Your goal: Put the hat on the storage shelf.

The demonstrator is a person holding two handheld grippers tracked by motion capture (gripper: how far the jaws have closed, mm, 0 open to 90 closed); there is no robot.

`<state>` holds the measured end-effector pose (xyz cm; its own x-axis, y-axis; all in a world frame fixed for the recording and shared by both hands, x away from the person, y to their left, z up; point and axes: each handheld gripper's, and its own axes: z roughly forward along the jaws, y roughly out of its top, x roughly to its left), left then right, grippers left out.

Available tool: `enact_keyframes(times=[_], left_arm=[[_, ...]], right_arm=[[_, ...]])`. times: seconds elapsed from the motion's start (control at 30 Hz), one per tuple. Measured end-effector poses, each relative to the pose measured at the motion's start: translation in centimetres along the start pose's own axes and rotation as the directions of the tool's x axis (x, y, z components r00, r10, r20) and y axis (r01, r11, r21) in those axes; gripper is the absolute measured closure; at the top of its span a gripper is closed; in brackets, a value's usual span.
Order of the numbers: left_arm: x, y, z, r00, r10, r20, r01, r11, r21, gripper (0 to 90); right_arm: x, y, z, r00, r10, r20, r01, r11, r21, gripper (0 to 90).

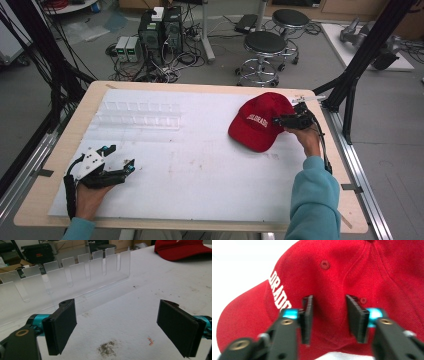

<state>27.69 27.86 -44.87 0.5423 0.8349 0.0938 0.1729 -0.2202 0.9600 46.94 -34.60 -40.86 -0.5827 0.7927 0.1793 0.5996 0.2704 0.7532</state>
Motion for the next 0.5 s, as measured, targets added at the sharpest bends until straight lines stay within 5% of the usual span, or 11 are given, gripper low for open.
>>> enact_keyframes(times=[0.17, 0.3, 0.5], left_arm=[[0.0, 0.0, 0.0, 1.0000, 0.000, -0.001, 0.000, 1.0000, 0.000, 16.3], [0.0, 0.0, 0.0, 1.0000, 0.000, 0.000, 0.000, 1.0000, 0.000, 16.3], [0.0, 0.0, 0.0, 1.0000, -0.004, 0.002, 0.004, 1.0000, 0.003, 16.3]], right_arm=[[0.4, 0.0, -0.1, 1.0000, -0.002, -0.003, 0.002, 1.000, 0.005, 80.0], [0.8, -0.1, -0.3, 1.0000, 0.009, 0.003, -0.009, 1.000, 0.001, 81.9], [2.1, 0.3, -1.0, 0.9992, -0.039, 0.008, 0.040, 0.999, -0.032, 82.5]])
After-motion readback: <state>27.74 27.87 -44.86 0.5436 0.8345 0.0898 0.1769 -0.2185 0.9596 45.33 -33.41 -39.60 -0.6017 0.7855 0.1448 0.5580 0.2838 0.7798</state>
